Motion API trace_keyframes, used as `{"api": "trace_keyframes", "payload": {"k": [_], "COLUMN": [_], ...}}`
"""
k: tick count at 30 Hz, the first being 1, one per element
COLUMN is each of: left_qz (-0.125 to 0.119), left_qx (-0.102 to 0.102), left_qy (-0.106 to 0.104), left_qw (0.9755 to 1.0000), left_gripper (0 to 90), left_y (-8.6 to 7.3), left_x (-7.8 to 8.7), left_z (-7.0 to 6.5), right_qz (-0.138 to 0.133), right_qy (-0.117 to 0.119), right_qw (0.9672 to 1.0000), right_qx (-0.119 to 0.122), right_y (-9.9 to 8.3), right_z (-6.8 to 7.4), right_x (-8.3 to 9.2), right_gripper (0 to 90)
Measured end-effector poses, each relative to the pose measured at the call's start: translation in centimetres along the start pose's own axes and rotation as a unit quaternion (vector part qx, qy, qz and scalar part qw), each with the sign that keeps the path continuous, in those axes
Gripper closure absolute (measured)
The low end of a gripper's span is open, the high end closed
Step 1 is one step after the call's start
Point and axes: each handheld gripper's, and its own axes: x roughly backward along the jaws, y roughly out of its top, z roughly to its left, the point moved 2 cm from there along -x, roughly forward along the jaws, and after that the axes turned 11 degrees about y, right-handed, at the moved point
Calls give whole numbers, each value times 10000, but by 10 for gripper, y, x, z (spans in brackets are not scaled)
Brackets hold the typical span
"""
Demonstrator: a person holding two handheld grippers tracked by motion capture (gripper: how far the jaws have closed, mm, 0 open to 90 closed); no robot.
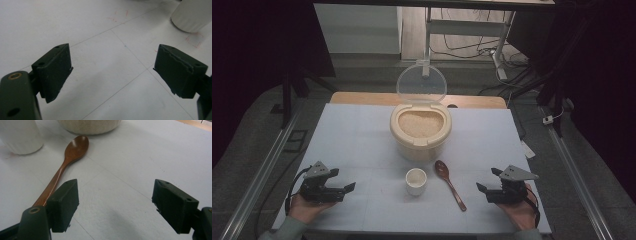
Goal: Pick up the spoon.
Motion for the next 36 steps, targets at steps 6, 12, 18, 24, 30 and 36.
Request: {"api": "trace_keyframes", "payload": {"k": [6, 12, 18, 24, 30, 36], "left_qz": [-90, -64, -74, -64, -60, -57], "left_qx": [-86, -124, -172, -190, -248, -293], "left_qy": [39, 82, 88, 67, 53, 39], "left_qw": [9999, 9999, 9998, 9998, 9997, 9995], "left_gripper": [141, 140, 138, 136, 136, 136], "left_y": [1, 1, 2, 2, 3, 3], "left_x": [0, -1, -1, -2, -3, -4], "left_z": [-1, -2, -3, -4, -6, -6], "right_qz": [-26, 6, 32, 27, 89, 73], "right_qy": [47, 76, 47, 69, 17, 20], "right_qw": [10000, 10000, 10000, 9999, 9999, 9999], "right_qx": [21, 10, 66, 101, 49, -72], "right_y": [0, -1, 1, 4, 7, 20], "right_z": [2, 2, 3, 6, 8, 15], "right_x": [3, 4, 3, 4, 5, 7], "right_gripper": [224, 235, 241, 244, 259, 289]}}
